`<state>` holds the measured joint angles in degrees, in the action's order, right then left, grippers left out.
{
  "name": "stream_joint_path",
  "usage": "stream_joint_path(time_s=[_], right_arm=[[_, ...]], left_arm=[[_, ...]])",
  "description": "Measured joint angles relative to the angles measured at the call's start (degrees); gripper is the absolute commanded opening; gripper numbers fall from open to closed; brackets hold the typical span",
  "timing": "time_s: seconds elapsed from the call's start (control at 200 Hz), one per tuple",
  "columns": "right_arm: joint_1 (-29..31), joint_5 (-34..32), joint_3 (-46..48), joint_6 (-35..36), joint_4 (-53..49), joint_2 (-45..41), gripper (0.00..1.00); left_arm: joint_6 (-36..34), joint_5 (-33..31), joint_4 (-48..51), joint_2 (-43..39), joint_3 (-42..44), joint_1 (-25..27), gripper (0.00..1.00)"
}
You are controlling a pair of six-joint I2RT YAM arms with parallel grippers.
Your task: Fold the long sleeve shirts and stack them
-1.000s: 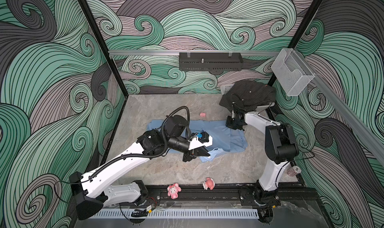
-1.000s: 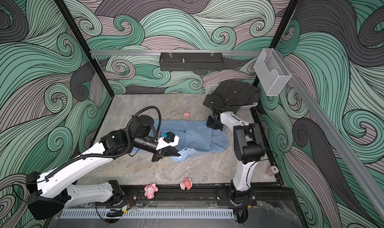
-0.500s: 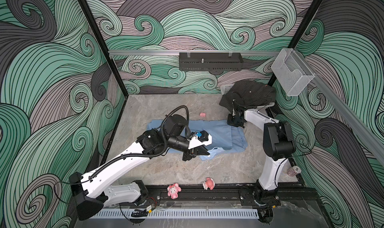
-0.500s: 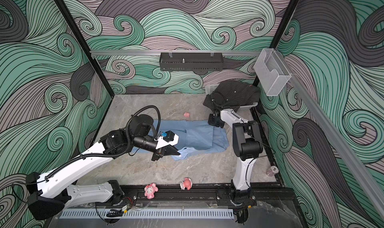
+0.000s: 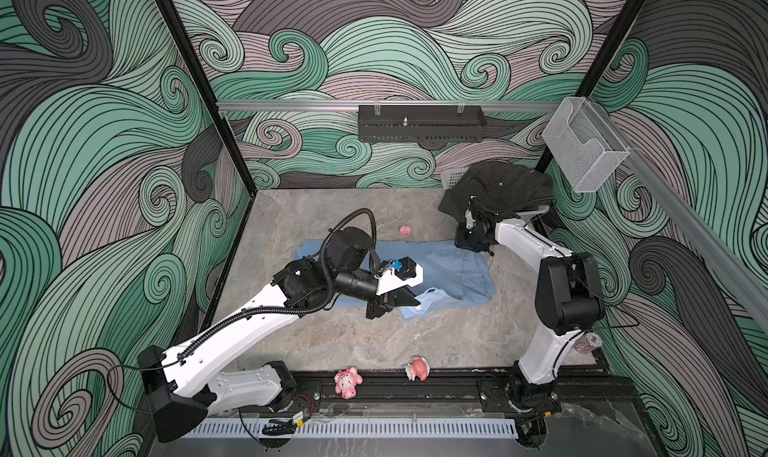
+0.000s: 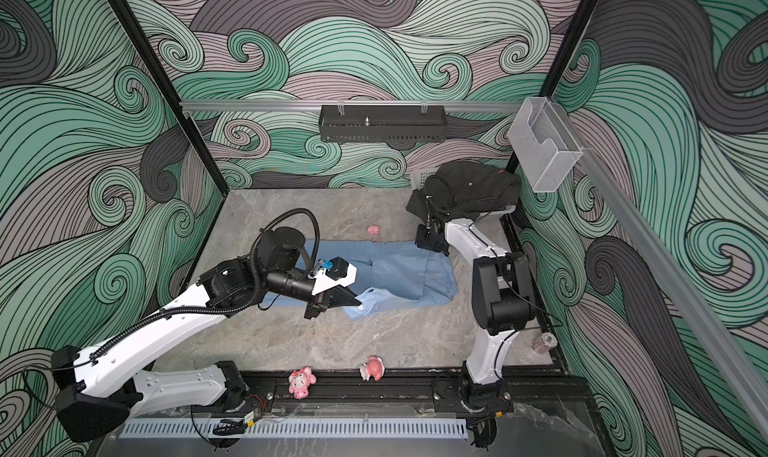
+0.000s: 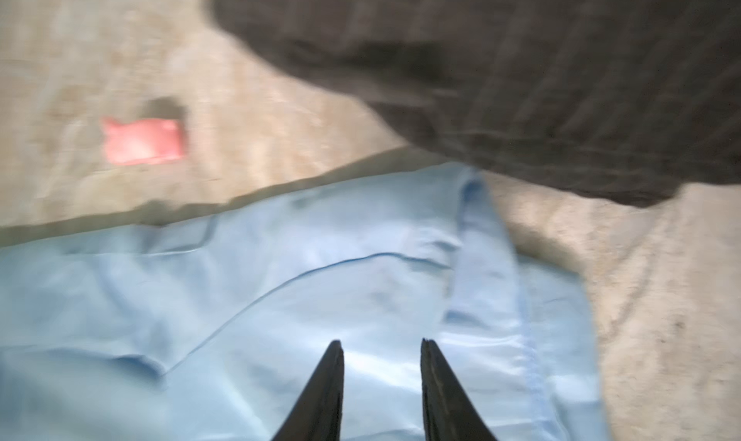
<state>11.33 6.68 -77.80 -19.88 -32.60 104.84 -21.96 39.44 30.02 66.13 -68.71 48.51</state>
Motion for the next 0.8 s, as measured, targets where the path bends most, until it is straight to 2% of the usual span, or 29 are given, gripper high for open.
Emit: stream_joint_path(time_s=[0.07,0.18,0.325,0.44,0.801], right_arm=[[0.5,2.1,0.0,0.0,1.1,1.3,0.11],[0.6,3.0,-0.3,-0.1,2.4,5.2,0.09],[0.5,2.1,-1.0,-0.1,2.9,10.6,0.08],[0.4,0.3,-1.3,0.0,2.4,11.6,0.07],[-1.0,-3.5,-1.3,0.2,1.5,11.6,0.06]], left_arm=[[1.4,-1.2,-1.4,0.0,0.0,-1.3,0.0],[3.8,-3.3,-3.1,0.0,0.0,-4.2,0.0],[6.9,-6.3,-4.8,0.0,0.7,-8.7,0.0],[9.8,-9.4,-5.8,-0.2,2.6,-12.6,0.0],[22.2,-23.3,-9.1,-1.7,11.5,-31.4,0.0]])
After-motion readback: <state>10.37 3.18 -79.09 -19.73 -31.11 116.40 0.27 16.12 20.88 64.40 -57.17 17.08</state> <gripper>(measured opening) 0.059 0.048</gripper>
